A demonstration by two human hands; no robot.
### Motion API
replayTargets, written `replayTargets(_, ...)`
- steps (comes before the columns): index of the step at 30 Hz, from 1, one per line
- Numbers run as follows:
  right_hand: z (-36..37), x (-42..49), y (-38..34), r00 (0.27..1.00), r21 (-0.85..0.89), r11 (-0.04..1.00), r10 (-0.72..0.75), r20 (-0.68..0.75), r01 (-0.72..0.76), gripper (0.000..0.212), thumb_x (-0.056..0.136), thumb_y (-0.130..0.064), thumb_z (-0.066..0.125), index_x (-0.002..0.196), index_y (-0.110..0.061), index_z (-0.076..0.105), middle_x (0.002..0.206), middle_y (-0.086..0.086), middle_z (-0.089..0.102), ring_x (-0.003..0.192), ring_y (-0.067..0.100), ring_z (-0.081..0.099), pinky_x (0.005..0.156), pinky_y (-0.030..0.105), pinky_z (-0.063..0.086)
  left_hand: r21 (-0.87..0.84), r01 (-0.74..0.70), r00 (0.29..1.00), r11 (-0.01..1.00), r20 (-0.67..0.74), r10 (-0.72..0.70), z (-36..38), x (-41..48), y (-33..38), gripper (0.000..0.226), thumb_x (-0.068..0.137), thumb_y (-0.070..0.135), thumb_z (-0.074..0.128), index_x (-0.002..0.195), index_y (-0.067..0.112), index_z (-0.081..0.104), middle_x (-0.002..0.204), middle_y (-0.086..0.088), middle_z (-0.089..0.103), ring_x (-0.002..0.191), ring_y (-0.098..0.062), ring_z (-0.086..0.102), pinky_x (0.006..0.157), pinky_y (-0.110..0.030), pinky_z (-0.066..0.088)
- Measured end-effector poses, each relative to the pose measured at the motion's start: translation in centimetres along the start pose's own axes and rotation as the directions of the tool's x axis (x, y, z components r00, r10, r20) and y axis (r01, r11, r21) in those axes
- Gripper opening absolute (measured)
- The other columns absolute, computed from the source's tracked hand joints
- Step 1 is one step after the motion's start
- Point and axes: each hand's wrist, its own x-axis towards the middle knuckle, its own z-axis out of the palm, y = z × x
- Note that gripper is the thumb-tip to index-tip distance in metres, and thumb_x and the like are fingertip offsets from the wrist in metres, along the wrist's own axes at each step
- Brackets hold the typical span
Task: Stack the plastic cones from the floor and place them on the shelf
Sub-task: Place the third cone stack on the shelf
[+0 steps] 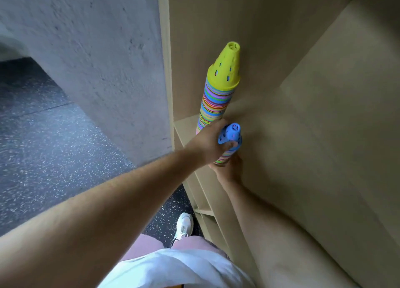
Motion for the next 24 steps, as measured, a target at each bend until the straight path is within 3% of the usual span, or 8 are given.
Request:
replayTargets(3, 0.7, 0.2, 0.3, 0.999, 0.052, 0.999, -0.014, -0.047, 0.016, 0.058, 0.058, -0.055, 0.078, 0.103, -0.021, 0.068, 0.096, -0.001, 0.072, 0.090, 0.024, 0.069, 0.077, 0.036, 0.053, -0.026, 0.009, 1.000, 1.000, 0.000, -0.009, -0.3, -0.1, 0.1, 0.049, 0.090, 0.016, 0.079, 0.133, 0.004, 0.058, 0.125, -0.012, 0.062, 0.114, -0.026, 0.057, 0.097, -0.035, 0.049)
replayTargets(8, -0.5, -1.5, 0.0, 0.991, 0.150, 0.987, -0.039, -0.128, 0.058, 0.040, 0.066, -0.043, 0.079, 0.094, -0.018, 0.066, 0.082, 0.000, 0.069, 0.074, 0.022, 0.067, 0.064, 0.028, 0.048, -0.079, 0.050, 0.999, 0.996, 0.015, -0.049, -0.6, -0.8, 0.1, 0.052, 0.090, 0.027, 0.077, 0.133, 0.007, 0.058, 0.124, -0.011, 0.065, 0.114, -0.029, 0.060, 0.099, -0.048, 0.053)
replayTargets(11, -2.0, -3.1, 0.1, 0.999, 0.202, 0.979, -0.029, -0.030, 0.035, 0.044, 0.068, -0.035, 0.083, 0.105, -0.021, 0.065, 0.091, -0.005, 0.069, 0.080, 0.011, 0.065, 0.069, 0.021, 0.048, -0.073, 0.032, 0.999, 0.997, 0.008, -0.032, -0.9, -1.3, 0.8, 0.059, 0.084, 0.044, 0.070, 0.129, 0.007, 0.060, 0.117, -0.012, 0.067, 0.110, -0.030, 0.062, 0.094, -0.050, 0.055)
replayTargets(15, -4.1, -4.5, 0.3, 0.996, 0.372, 0.927, -0.012, -0.088, 0.044, 0.041, 0.059, -0.017, 0.089, 0.095, -0.016, 0.068, 0.087, -0.005, 0.073, 0.080, 0.015, 0.071, 0.069, 0.026, 0.052, -0.116, -0.054, 0.998, 0.992, 0.007, 0.055, -1.5, -2.1, 3.1, 0.058, 0.082, 0.047, 0.071, 0.127, 0.010, 0.062, 0.112, -0.007, 0.069, 0.105, -0.024, 0.063, 0.091, -0.048, 0.055)
replayTargets(18, -6.7, -4.6, -0.6, 0.995, 0.473, 0.880, -0.003, -0.101, 0.051, 0.048, 0.057, -0.029, 0.091, 0.097, -0.018, 0.068, 0.090, -0.003, 0.076, 0.083, 0.014, 0.074, 0.074, 0.043, 0.059, -0.166, -0.129, 0.991, 0.978, -0.004, 0.130, -3.1, -2.3, 6.1, 0.053, 0.083, 0.049, 0.074, 0.124, 0.018, 0.063, 0.107, -0.002, 0.070, 0.102, -0.022, 0.065, 0.086, -0.050, 0.057)
replayTargets(20, -9.1, -4.6, -2.0, 0.994, 0.534, 0.843, -0.004, -0.111, 0.063, 0.054, 0.055, -0.032, 0.092, 0.100, -0.020, 0.066, 0.093, 0.000, 0.076, 0.085, 0.017, 0.075, 0.078, 0.050, 0.059, -0.164, -0.204, 0.979, 0.965, -0.010, 0.205, -4.9, -2.0, 8.6, 0.042, 0.088, 0.036, 0.078, 0.124, 0.018, 0.065, 0.103, 0.005, 0.069, 0.098, -0.013, 0.064, 0.083, -0.045, 0.058)
replayTargets(22, -12.2, -4.5, -4.7, 0.992, 0.588, 0.804, -0.022, -0.127, 0.093, 0.055, 0.056, -0.020, 0.094, 0.102, -0.019, 0.065, 0.095, 0.002, 0.077, 0.086, 0.021, 0.075, 0.083, 0.051, 0.059, -0.158, -0.278, 0.961, 0.948, -0.041, 0.275, -7.2, -1.8, 11.2, 0.037, 0.090, 0.028, 0.080, 0.123, 0.018, 0.066, 0.096, 0.018, 0.063, 0.086, 0.003, 0.061, 0.074, -0.025, 0.055)
replayTargets(24, -15.5, -4.5, -8.0, 0.987, 0.646, 0.747, -0.085, -0.135, 0.153, 0.052, 0.058, -0.005, 0.092, 0.103, -0.013, 0.066, 0.096, 0.006, 0.077, 0.089, 0.024, 0.075, 0.086, 0.049, 0.059, -0.126, -0.340, 0.940, 0.932, -0.079, 0.332, -9.7, -1.7, 14.0, 0.036, 0.091, 0.029, 0.080, 0.123, 0.018, 0.066, 0.091, 0.026, 0.060, 0.077, 0.015, 0.057, 0.069, -0.006, 0.043)
